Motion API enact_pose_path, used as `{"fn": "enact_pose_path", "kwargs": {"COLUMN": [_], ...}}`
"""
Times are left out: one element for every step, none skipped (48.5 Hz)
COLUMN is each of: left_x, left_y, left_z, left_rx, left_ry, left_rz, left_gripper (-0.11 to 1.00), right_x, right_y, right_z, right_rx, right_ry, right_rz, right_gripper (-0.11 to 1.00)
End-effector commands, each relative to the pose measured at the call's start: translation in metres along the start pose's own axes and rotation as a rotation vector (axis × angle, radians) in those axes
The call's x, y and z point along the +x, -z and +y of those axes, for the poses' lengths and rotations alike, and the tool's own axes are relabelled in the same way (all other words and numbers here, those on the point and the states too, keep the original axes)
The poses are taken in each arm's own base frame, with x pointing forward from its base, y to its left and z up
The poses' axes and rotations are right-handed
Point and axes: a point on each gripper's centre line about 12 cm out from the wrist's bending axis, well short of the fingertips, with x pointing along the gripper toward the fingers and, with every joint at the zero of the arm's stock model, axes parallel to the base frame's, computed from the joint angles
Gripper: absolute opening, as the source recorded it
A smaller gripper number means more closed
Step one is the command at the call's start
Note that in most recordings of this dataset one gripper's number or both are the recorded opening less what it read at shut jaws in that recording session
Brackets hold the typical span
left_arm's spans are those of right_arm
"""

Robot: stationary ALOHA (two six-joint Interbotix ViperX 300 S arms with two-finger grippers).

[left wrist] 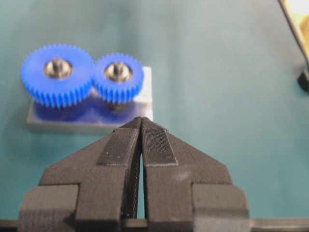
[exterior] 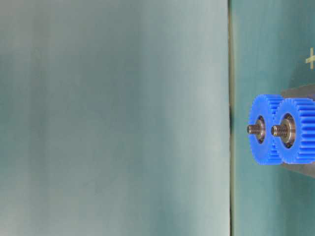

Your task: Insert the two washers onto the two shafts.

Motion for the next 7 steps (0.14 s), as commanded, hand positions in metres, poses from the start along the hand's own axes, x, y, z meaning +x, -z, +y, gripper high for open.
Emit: {"fn": "enact_pose_path", "kwargs": {"left_x": [-0.0062, -0.0078, -0.0096, -0.0111, -0.0127, -0.0139, -0.0149], "left_y": [-0.0081, -0.009, -0.0106, -0.0111, -0.0116, -0.0119, -0.0122], "left_z": [-0.0002, -0.0006, -0.0007, -0.0008, -0.0008, -0.0005, -0.0006], "left_rx": [0.002, 0.003, 0.006, 0.007, 0.009, 0.01, 0.01], "left_ry": [0.003, 0.005, 0.006, 0.006, 0.007, 0.006, 0.006], "left_rz": [-0.061, -0.07, -0.081, -0.087, -0.093, -0.098, -0.103], "left_gripper": [0.0, 0.0, 0.0, 0.0, 0.0, 0.0, 0.0], "right_x": [-0.0034, -0.0042, -0.0051, -0.0057, -0.0065, -0.0068, -0.0073], "right_y": [-0.0056, -0.0053, -0.005, -0.0049, -0.0042, -0.0032, -0.0028], "right_z": [0.0012, 0.0011, 0.0012, 0.0007, 0.0004, 0.0002, -0.0008], "right_rx": [0.01, 0.006, 0.003, 0.005, 0.004, 0.004, 0.006], "right_ry": [-0.012, -0.013, -0.015, -0.014, -0.013, -0.014, -0.009], "right_rz": [-0.063, -0.073, -0.081, -0.088, -0.094, -0.097, -0.101], "right_gripper": [0.4, 0.4, 0.4, 0.4, 0.4, 0.4, 0.4]}}
